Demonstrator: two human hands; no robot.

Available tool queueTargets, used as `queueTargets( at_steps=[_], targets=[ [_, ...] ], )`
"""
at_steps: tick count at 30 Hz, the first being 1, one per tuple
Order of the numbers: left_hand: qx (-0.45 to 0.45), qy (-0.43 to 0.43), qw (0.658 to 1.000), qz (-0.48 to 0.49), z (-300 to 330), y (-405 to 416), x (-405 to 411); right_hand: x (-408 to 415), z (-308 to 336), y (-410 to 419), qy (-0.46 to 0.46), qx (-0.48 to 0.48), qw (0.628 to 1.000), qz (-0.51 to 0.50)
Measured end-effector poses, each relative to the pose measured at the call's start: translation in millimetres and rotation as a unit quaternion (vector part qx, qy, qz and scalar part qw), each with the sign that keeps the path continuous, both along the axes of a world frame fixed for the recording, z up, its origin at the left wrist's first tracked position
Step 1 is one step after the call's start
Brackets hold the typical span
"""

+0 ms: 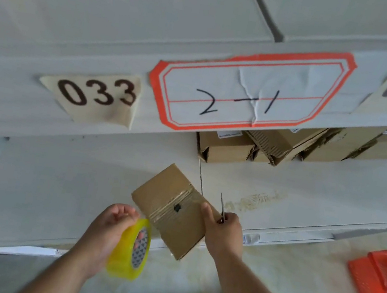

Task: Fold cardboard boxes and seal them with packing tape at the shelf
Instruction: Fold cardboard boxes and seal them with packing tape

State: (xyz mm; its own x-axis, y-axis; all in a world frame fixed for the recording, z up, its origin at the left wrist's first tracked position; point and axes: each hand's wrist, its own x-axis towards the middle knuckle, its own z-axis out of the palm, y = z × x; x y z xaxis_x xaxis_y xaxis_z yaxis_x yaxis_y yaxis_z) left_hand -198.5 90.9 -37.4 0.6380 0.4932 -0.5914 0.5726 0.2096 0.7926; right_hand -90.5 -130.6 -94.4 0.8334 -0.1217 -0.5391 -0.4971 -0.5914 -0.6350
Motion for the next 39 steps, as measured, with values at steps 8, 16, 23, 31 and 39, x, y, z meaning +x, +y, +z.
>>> queueTargets(
  at_steps=[8,16,23,31,39],
  targets=[
    [0.007,-0.033,0.999,0.028,-15.4,-23.2,1.6,91.7,-15.9,-66.2,-0.1,-0.173,0.973,0.119],
    [0.051,-0.067,0.994,0.075,-0.5,-11.6,-6.7,87.6,-5.2,-72.5,-0.102,-0.191,0.96,0.176],
    [0.041,-0.096,0.991,0.083,12.2,-19.0,-18.3,-6.3,35.4,6.3,0.125,0.145,0.981,-0.026],
    [0.047,-0.123,0.987,0.093,23.6,-15.8,-28.8,13.1,38.3,11.5,-0.191,-0.217,0.835,0.468],
    [0.137,-0.142,0.967,0.159,38.1,-15.4,-21.3,38.6,35.3,-16.7,-0.172,-0.333,0.713,0.592]
  ],
)
